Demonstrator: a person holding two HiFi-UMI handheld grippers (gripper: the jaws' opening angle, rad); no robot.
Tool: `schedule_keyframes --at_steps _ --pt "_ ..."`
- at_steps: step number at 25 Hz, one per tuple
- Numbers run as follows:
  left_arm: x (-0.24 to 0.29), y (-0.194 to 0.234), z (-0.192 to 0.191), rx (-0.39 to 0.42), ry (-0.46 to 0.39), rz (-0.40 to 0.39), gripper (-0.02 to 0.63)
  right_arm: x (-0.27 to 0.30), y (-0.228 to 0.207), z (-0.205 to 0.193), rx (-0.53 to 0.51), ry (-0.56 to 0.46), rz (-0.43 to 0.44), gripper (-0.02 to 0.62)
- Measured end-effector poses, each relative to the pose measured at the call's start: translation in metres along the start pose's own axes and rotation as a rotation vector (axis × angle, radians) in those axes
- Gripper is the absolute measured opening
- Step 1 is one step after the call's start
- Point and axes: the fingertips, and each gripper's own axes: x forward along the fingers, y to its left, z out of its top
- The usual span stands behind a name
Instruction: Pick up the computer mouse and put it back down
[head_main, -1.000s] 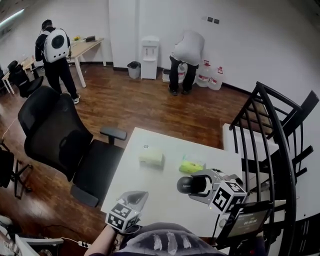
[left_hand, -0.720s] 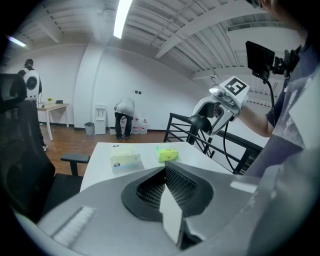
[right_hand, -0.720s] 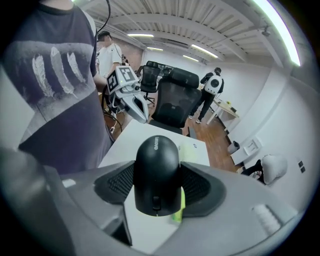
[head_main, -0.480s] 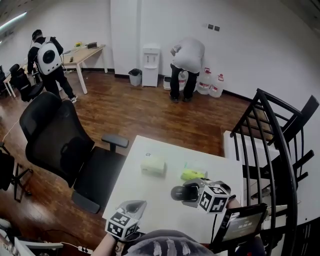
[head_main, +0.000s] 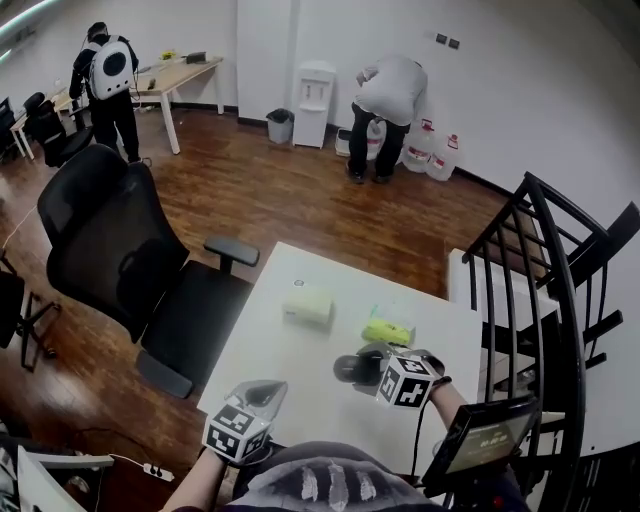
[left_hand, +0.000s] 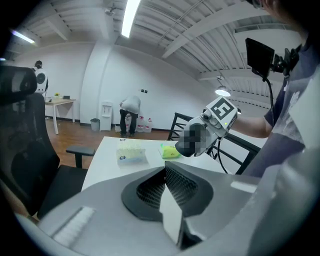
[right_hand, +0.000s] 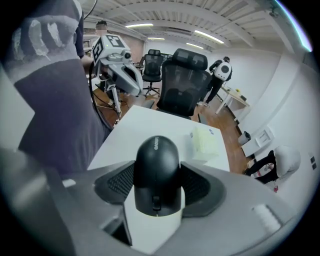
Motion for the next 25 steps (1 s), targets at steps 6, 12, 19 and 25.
schedule_keyframes --at_steps 6,12,19,25 --pt "-0.005 0.005 -0.004 -0.025 0.000 0.022 0.017 0.028 -0.001 -0.010 0.026 0.019 0.022 0.287" --pt "-0.006 0.008 -0.012 -0.033 0.010 0.027 0.017 0.058 -0.007 -0.026 0.067 0.039 0.004 0.287" --pt "-0.007 0.014 -0.012 -0.048 0.010 0.043 0.017 0.083 -0.008 -0.036 0.108 0.038 0.004 0.287" --pt "-0.005 0.016 -0.012 -0.050 0.016 0.044 0.016 0.091 -0.010 -0.039 0.130 0.032 0.006 0.287"
